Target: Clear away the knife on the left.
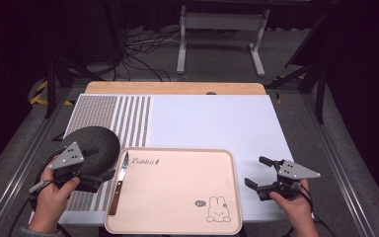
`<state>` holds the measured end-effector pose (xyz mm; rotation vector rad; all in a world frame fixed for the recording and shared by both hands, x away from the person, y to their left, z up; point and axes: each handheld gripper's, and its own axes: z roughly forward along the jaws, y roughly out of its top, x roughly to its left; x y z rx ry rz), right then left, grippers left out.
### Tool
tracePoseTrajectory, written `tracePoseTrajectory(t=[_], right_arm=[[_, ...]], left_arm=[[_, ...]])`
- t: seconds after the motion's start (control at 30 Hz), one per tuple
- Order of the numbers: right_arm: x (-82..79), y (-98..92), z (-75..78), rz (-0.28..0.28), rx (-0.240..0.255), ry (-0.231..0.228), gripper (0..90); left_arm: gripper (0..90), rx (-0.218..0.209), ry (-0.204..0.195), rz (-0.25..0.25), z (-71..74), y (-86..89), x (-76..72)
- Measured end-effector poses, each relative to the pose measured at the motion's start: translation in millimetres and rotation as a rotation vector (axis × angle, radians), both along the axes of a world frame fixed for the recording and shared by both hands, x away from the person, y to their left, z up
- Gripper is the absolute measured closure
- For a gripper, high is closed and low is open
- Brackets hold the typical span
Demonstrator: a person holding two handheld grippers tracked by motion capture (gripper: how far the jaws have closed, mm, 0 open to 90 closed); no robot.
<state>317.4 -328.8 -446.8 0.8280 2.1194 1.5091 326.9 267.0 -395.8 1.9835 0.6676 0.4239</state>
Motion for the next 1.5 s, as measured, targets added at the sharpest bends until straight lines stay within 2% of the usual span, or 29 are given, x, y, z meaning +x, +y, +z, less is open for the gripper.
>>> tracePoseTrajectory(t=[0.17,0.33,0.43,0.7,0.83,0.9,0.93,1.03,1.1,1.2,1.27,1.37,1.43,1.5], right_arm=[[-0.1,-0.2,0.1,-0.005,0.003,-0.003,3.6],[-0.1,-0.4,0.0,-0.006,0.003,-0.002,3.5],[0.0,-0.6,-0.1,-0.005,0.003,-0.004,3.5],[-0.1,-1.3,-0.3,-0.008,0.004,-0.005,3.4],[-0.3,-2.1,-0.2,-0.006,0.007,-0.011,3.4],[-0.5,-2.6,-0.2,-0.009,0.007,-0.011,3.4],[-0.5,-2.9,-0.3,-0.01,0.007,-0.01,3.4],[-0.3,-4.1,-1.6,-0.012,0.007,-0.009,3.4],[0.1,-5.3,-2.6,-0.013,0.009,-0.005,3.4],[0.1,-7.7,-4.1,-0.019,0.017,-0.001,3.4],[0.1,-8.8,-4.7,-0.022,0.021,0.002,3.4],[0.3,-9.3,-5.7,-0.024,0.02,0.003,3.4],[0.6,-9.3,-5.9,-0.024,0.021,0.003,3.4],[0.8,-9.1,-5.9,-0.028,0.024,0.004,3.4]], left_arm=[[4.8,-0.061,-0.042,0.008,-5.7,13.5,-6.0],[4.8,-0.081,-0.076,0.035,-14.3,26.0,-10.9],[4.7,-0.12,-0.094,0.042,-20.9,33.7,-13.4],[4.3,-0.175,-0.108,0.045,-35.1,48.7,-18.5],[4.0,-0.222,-0.106,0.055,-46.1,56.0,-19.1],[3.9,-0.226,-0.102,0.06,-50.1,58.5,-19.3],[3.8,-0.21,-0.108,0.069,-52.3,60.3,-19.1],[3.7,-0.206,-0.091,0.085,-57.9,62.5,-20.7],[3.7,-0.177,-0.101,0.104,-61.3,65.6,-21.0],[3.7,-0.165,-0.08,0.111,-65.5,69.3,-22.0],[3.6,-0.158,-0.083,0.114,-67.0,70.2,-21.7],[3.3,-0.131,-0.055,0.118,-70.0,70.9,-21.9],[3.3,-0.145,-0.052,0.117,-71.1,70.3,-21.5],[3.4,-0.139,-0.045,0.117,-71.5,70.1,-21.0]])
